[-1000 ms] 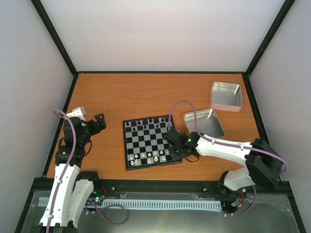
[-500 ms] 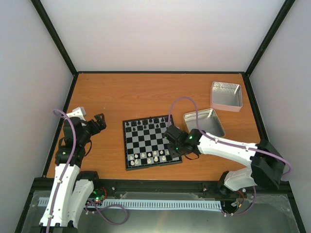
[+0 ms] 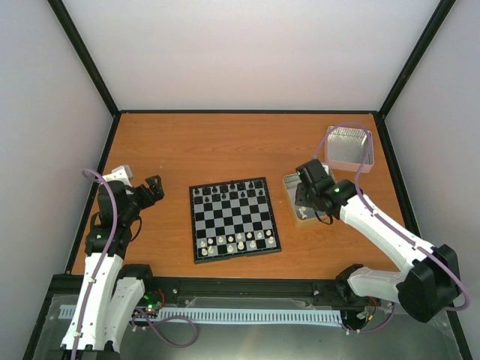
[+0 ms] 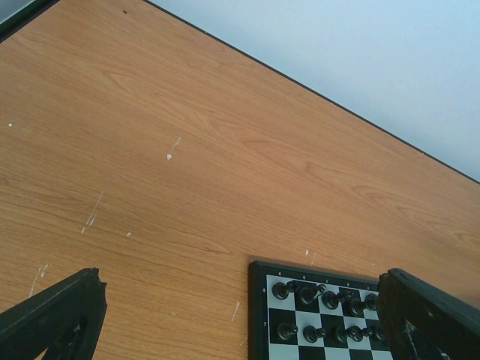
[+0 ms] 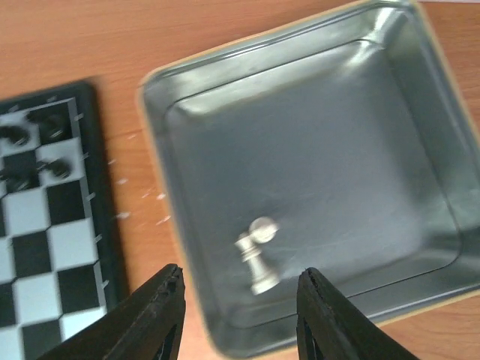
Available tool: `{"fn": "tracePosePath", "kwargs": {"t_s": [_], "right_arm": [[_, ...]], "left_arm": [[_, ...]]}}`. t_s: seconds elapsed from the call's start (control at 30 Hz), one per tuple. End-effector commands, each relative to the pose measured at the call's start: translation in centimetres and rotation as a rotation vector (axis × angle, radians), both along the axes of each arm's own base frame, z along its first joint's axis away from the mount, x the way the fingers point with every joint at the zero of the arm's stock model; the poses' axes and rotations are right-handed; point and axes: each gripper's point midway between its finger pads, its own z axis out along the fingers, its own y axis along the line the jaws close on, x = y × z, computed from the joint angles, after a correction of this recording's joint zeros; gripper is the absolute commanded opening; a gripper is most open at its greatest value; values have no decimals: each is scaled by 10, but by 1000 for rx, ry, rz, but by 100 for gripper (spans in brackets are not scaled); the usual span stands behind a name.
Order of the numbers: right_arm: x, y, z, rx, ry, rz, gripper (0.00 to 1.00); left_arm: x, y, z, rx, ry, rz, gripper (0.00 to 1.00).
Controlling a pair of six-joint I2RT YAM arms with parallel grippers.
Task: Set up the chess pieces on the board
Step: Pick up the chess piece from the storage box.
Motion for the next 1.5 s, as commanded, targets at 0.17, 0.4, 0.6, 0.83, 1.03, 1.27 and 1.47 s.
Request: {"fn": "tracePosePath", "kwargs": {"t_s": [0.17,0.4,0.6,0.83,1.03,1.27,1.47], "right_arm": [[28,-29,-45,-12,112,-78,41],[32,-29,-71,-1,169,-100,40],[27,-24,-96,18,230,-93,39],[26,-23,-111,9,263,-90,34],[28,-26,-116,-27,269,-77,29],[35,-35,-115,-93,242,-78,22],[42,-33,-114,-113,231,-43,22]], "left_arm": [[3,-2,20,11,-53,-14,100],[3,-2,20,11,-53,-14,100],[3,-2,20,11,-53,-13,100],[3,-1,19,11,-50,-11,100],[3,-1,19,12,-49,-8,100],[3,-1,19,11,-49,-8,100],[3,-1,20,12,-52,-8,100]]}}
